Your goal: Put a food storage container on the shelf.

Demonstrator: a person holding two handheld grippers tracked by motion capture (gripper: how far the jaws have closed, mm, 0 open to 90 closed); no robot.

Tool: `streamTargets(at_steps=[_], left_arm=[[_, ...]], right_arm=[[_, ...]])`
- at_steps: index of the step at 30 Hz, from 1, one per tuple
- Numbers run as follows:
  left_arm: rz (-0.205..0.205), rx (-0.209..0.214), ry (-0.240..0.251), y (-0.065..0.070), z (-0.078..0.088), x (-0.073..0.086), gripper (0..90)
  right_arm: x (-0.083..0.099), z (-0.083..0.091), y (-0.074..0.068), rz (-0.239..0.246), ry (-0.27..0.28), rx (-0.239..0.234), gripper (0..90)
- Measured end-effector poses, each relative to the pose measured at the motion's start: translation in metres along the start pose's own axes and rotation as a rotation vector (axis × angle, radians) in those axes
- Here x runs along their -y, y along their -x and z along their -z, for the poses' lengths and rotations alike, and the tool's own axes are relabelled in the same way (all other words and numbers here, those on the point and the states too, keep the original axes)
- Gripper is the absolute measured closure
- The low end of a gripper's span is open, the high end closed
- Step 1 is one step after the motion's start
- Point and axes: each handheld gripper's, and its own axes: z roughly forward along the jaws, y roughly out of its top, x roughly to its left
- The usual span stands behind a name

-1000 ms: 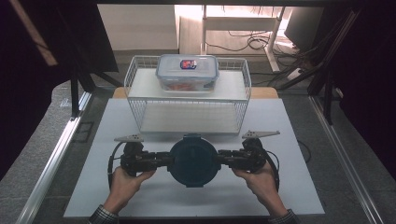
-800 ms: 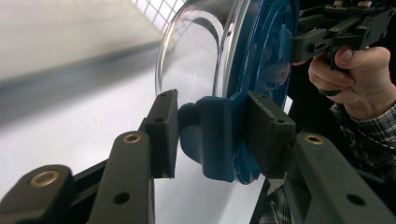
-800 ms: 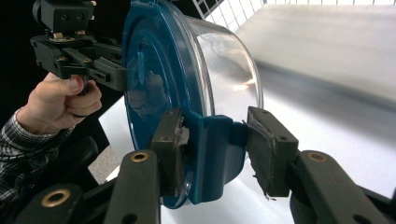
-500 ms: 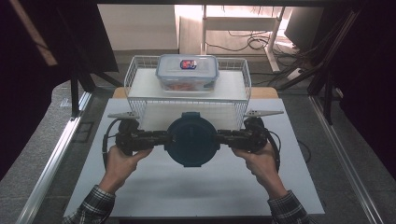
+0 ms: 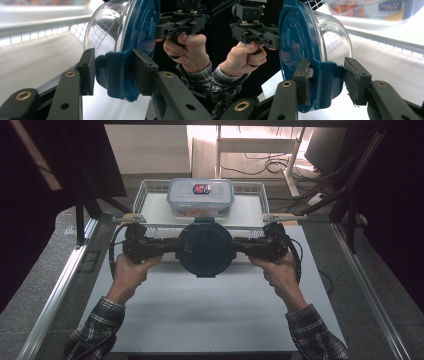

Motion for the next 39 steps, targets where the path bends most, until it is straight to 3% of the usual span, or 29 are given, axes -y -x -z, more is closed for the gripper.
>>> streamTargets(at_steps=[27,39], left_arm=[[-0.012,-0.024,0.079,-0.008,0.021,-0.075,56.7],[-0.013,-0.040,0.110,-0.015,0.024,-0.112,56.7]], right_arm=[[-0.084,-0.003,0.003,0.024,0.074,-0.005,57.5],[-0.115,-0.008,0.014,0.007,0.117,-0.013,57.5]])
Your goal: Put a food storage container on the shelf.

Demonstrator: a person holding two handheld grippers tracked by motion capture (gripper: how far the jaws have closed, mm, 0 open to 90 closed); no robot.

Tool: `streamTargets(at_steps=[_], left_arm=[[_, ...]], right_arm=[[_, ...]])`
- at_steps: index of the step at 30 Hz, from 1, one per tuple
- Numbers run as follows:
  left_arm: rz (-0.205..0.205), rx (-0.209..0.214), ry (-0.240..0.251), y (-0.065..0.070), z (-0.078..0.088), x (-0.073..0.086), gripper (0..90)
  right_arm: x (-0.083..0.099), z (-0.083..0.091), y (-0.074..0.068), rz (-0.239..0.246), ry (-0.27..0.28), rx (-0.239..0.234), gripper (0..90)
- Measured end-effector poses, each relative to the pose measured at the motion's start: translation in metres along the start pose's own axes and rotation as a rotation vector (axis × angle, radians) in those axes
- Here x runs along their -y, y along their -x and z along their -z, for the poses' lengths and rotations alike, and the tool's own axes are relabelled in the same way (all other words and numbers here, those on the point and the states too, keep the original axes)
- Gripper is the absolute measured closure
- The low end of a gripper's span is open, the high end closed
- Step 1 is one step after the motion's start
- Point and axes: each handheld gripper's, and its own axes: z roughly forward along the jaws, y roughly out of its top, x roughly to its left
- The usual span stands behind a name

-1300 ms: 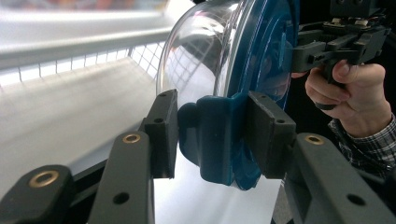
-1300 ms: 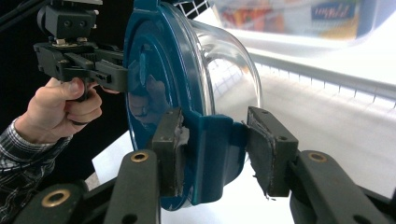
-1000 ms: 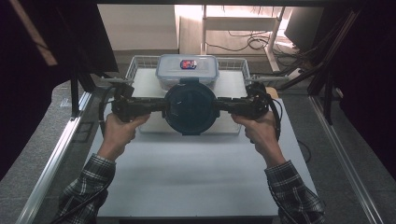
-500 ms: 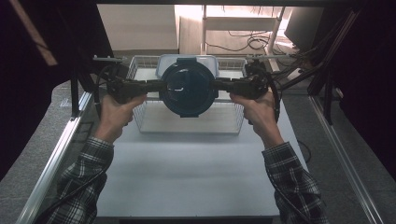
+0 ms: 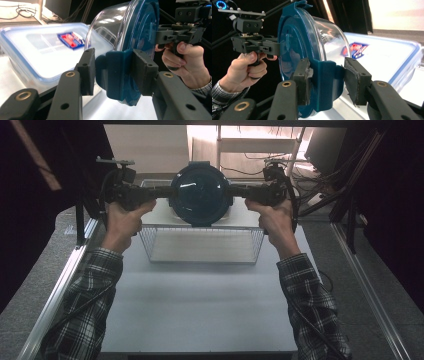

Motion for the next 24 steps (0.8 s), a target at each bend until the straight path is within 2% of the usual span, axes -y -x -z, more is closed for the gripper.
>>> streamTargets(at_steps=[9,14,16,24], left_arm=[[0.000,-0.018,0.023,-0.010,0.000,-0.024,56.7],[0.014,-0.023,0.033,-0.020,-0.003,-0.028,56.7],[0.037,-0.023,0.036,-0.024,-0.005,-0.028,56.7],[0.046,-0.027,0.033,-0.039,-0.014,-0.033,56.6]], right_arm=[[-0.021,-0.009,0.009,-0.005,0.022,-0.007,57.4],[-0.029,-0.019,0.017,-0.019,0.031,-0.005,57.1],[-0.032,-0.023,0.020,-0.021,0.030,0.003,57.1],[-0.040,-0.033,0.030,-0.031,0.021,0.027,56.7]])
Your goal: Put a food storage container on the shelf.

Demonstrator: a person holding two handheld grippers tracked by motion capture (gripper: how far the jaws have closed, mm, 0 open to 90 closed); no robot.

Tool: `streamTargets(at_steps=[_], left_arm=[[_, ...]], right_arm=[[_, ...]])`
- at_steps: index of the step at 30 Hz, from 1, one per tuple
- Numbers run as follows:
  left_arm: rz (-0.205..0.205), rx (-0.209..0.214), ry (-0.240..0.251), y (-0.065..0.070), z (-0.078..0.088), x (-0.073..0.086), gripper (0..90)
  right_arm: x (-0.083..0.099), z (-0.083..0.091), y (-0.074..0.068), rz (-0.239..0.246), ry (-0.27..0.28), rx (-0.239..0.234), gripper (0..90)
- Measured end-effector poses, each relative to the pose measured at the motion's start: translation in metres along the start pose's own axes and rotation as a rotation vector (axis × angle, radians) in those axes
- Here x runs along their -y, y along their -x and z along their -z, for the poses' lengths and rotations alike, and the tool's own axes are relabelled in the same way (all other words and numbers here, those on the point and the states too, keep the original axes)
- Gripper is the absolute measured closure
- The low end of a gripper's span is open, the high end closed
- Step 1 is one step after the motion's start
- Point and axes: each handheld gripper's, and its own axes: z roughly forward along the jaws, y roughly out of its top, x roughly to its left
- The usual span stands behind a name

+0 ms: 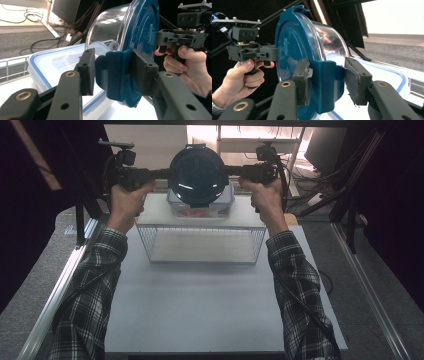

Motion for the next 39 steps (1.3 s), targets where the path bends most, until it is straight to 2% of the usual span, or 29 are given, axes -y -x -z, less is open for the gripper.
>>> streamTargets(at_steps=[3,7,10,14,21,25,26,28,30,31,32,33,34,35,36,39], left_arm=[[-0.001,-0.004,-0.002,-0.003,-0.003,-0.001,56.3],[-0.011,-0.009,0.004,-0.004,-0.005,-0.003,56.4],[-0.039,-0.031,-0.008,-0.002,-0.007,-0.006,55.8],[-0.056,-0.040,-0.002,-0.003,-0.009,-0.007,54.5],[-0.028,-0.013,0.033,-0.011,-0.010,-0.002,53.8],[-0.033,-0.012,0.038,-0.012,-0.011,-0.002,53.7],[-0.038,-0.017,0.039,-0.011,-0.011,-0.002,53.4],[-0.086,-0.102,0.036,-0.006,-0.012,-0.002,52.8],[-0.121,-0.166,0.016,-0.003,-0.014,0.000,59.1],[-0.134,-0.157,0.019,-0.003,-0.015,0.002,64.8],[-0.113,-0.123,0.049,-0.004,-0.014,0.003,63.7],[-0.110,-0.114,0.051,-0.005,-0.015,0.003,66.5],[-0.116,-0.125,0.048,-0.004,-0.016,0.002,66.9],[-0.121,-0.131,0.047,-0.002,-0.017,0.001,66.9],[-0.126,-0.142,0.043,-0.001,-0.017,0.001,67.1],[-0.139,-0.164,0.036,0.002,-0.018,0.000,66.8]], right_arm=[[-0.001,-0.003,0.003,0.000,-0.006,0.010,56.5],[-0.002,-0.005,0.008,-0.013,-0.004,0.002,56.4],[-0.003,-0.006,0.012,-0.029,-0.001,-0.006,56.0],[-0.003,-0.008,0.017,-0.047,0.014,-0.007,55.6],[-0.001,-0.011,0.020,-0.055,0.033,-0.005,55.2],[0.000,-0.012,0.020,-0.054,0.037,-0.009,55.1],[0.000,-0.012,0.021,-0.055,0.039,-0.011,55.0],[0.001,-0.013,0.021,-0.044,0.041,-0.009,54.2],[0.001,-0.015,0.020,-0.038,0.026,0.007,50.5],[0.001,-0.017,0.020,-0.039,0.020,0.015,47.9],[0.002,-0.018,0.021,-0.042,0.011,0.046,49.1],[0.002,-0.018,0.023,-0.041,0.000,0.089,53.2],[0.004,-0.018,0.027,-0.042,-0.010,0.107,55.5],[0.005,-0.018,0.030,-0.058,0.008,0.080,56.2],[0.006,-0.018,0.030,-0.059,0.013,0.080,56.3],[0.005,-0.019,0.028,-0.044,0.017,0.106,56.8]])
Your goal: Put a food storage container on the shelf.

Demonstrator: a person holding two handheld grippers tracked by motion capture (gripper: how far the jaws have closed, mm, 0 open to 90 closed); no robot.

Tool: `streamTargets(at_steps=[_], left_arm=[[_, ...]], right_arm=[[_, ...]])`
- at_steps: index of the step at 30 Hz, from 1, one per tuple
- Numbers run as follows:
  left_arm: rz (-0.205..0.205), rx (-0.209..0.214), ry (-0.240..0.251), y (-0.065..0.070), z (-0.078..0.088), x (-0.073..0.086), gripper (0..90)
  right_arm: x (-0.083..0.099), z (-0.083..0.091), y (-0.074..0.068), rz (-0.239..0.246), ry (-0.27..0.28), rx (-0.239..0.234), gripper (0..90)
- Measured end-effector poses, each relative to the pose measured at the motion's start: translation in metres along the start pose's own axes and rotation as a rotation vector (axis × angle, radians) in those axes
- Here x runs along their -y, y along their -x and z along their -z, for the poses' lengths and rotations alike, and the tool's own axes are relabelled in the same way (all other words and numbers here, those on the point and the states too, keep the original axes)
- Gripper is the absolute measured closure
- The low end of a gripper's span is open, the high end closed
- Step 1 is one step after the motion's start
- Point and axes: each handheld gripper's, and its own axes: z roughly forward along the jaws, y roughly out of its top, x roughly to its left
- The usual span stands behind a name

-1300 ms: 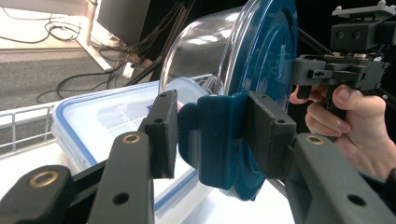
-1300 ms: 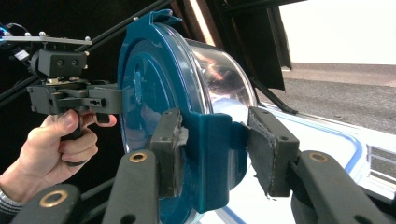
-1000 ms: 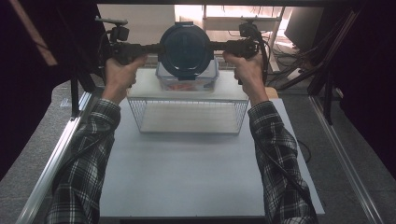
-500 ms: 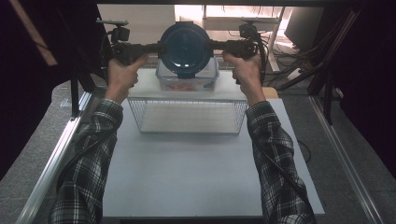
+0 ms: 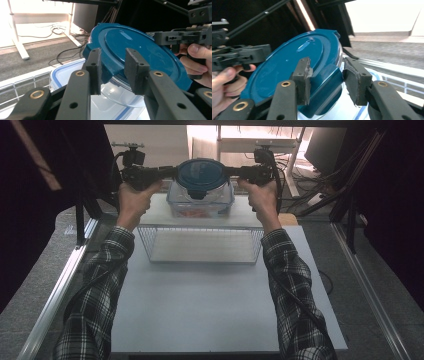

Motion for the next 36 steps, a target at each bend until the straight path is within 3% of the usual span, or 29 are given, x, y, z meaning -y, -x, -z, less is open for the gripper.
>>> streamTargets(at_steps=[6,9,15,19,23,29,33,36], left_arm=[[0.017,-0.013,0.014,0.004,0.007,0.004,67.4],[0.000,0.012,0.003,0.010,0.013,0.009,73.2],[-0.052,-0.005,-0.043,0.021,0.017,0.019,79.8],[-0.024,-0.015,-0.048,0.020,0.013,0.025,80.9],[0.002,-0.043,-0.054,0.016,0.009,0.026,81.0],[0.013,-0.066,-0.047,0.013,0.004,0.024,81.4],[0.001,-0.092,-0.052,0.014,0.002,0.022,81.3],[-0.015,-0.082,-0.059,0.016,0.005,0.025,80.1]], right_arm=[[0.001,0.010,-0.016,0.090,0.022,0.101,65.0],[0.006,0.021,-0.022,0.110,0.021,0.095,71.8],[0.023,0.039,-0.038,0.178,-0.011,0.032,84.4],[0.036,0.036,-0.047,0.236,-0.066,0.040,86.6],[0.038,0.028,-0.043,0.240,-0.083,0.092,87.3],[0.031,0.021,-0.030,0.194,-0.056,0.116,88.3],[0.028,0.014,-0.025,0.171,-0.045,0.131,88.2],[0.031,0.012,-0.025,0.176,-0.051,0.126,86.5]])
